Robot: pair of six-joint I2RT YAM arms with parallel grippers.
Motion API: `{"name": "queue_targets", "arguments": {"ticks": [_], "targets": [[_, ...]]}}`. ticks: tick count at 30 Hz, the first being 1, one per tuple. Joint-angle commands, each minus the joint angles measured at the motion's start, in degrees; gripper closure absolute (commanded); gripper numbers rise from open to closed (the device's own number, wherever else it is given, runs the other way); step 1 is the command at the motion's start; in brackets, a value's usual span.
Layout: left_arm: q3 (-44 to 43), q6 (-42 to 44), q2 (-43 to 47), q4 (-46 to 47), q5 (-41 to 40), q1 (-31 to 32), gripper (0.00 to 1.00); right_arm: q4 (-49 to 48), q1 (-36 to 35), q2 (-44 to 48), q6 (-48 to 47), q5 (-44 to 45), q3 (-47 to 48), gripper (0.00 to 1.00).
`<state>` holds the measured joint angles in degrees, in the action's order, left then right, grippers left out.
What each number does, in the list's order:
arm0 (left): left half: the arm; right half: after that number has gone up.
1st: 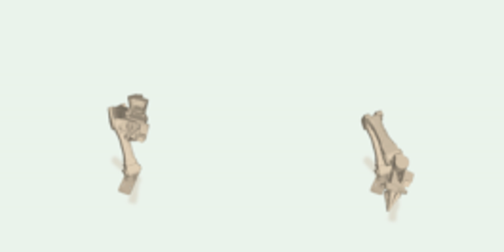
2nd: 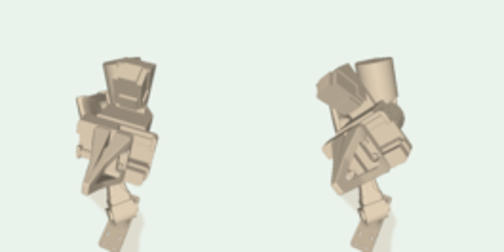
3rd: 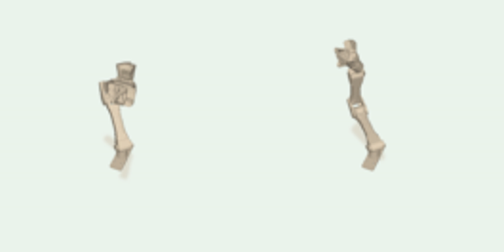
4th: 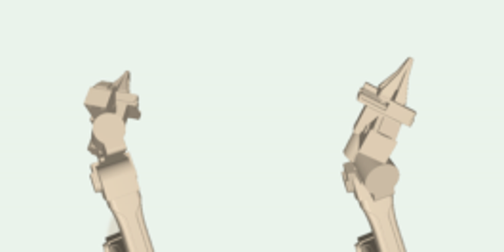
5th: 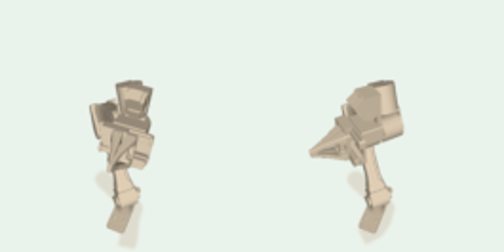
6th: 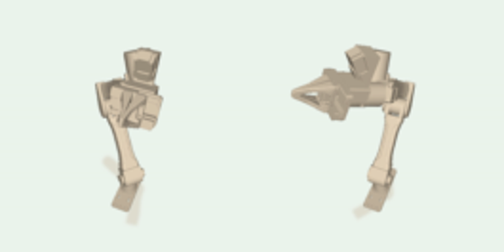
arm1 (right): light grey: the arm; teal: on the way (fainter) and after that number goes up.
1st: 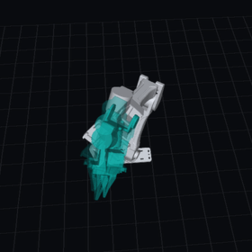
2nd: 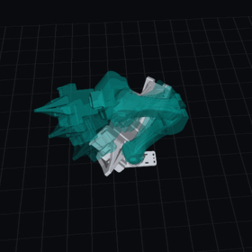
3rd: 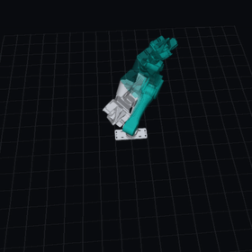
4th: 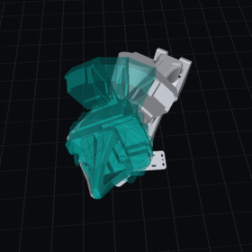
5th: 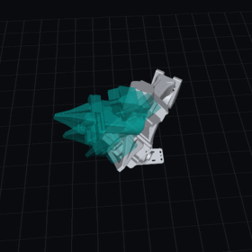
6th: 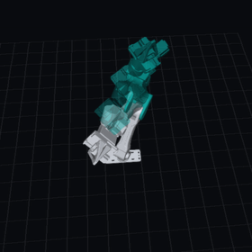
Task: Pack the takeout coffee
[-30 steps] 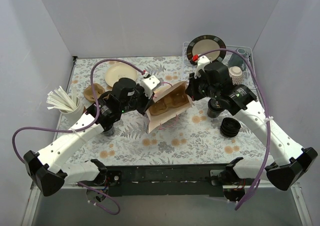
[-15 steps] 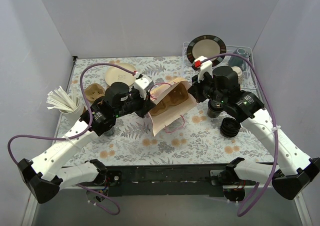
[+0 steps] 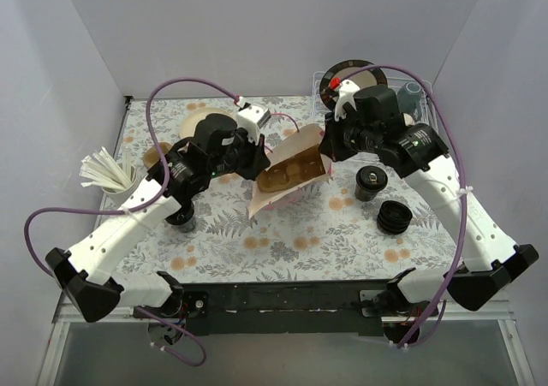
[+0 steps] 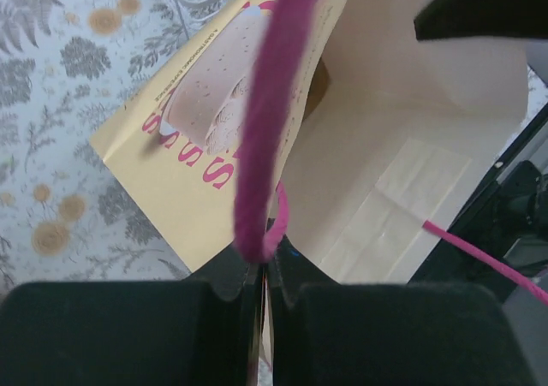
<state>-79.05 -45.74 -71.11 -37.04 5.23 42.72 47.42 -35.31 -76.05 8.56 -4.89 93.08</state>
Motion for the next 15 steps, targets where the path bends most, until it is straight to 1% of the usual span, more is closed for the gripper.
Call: {"name": "queue_targets", "arguments": {"ticks": [1,4,5,6,7,9,10,11,12,15], "targets": [[-8.04,-11.72,-3.94,-8.73,-2.6,-0.27,1.0,7.69,0.94,-3.92,4.36,-2.77,4.39,0.91],[-10.34,-18.41,-5.44,-11.56,0.55,-0.27,1.0,6.03,2.61,-7.16,3.93,-2.14,6.94,0.84],[-10.6,-19.9,-5.62,-12.18,0.83,-0.27,0.98,5.41,3.31,-7.96,3.23,-2.41,7.38,0.83],[-10.69,-22.09,-5.62,-12.79,0.83,-0.27,0.92,3.92,3.58,-8.76,1.92,-2.06,7.56,0.82],[-10.95,-25.68,-5.62,-14.19,0.05,-0.27,0.86,3.3,3.93,-10.42,1.29,-1.71,7.91,0.78],[-11.57,-28.17,-5.62,-15.25,-0.66,-0.27,0.81,2.33,5.6,-12.36,-0.02,-2.93,8.78,0.74],[-11.92,-29.83,-6.14,-16.74,-0.75,-0.27,0.72,1.89,6.12,-14.19,-1.08,-3.89,10.09,0.7],[-12.18,-30.2,-6.32,-17.36,-0.49,-0.27,0.69,1.89,7.09,-15.26,-1.43,-5.56,10.89,0.69],[-12.97,-30.46,-6.58,-18.06,-0.4,-0.27,0.69,1.8,7.36,-16.05,-1.35,-6.1,11.51,0.69],[-13.85,-30.47,-6.76,-19.74,0.12,-0.27,0.62,1.01,7.54,-17.9,-1.44,-9.78,13.18,0.62]]}}
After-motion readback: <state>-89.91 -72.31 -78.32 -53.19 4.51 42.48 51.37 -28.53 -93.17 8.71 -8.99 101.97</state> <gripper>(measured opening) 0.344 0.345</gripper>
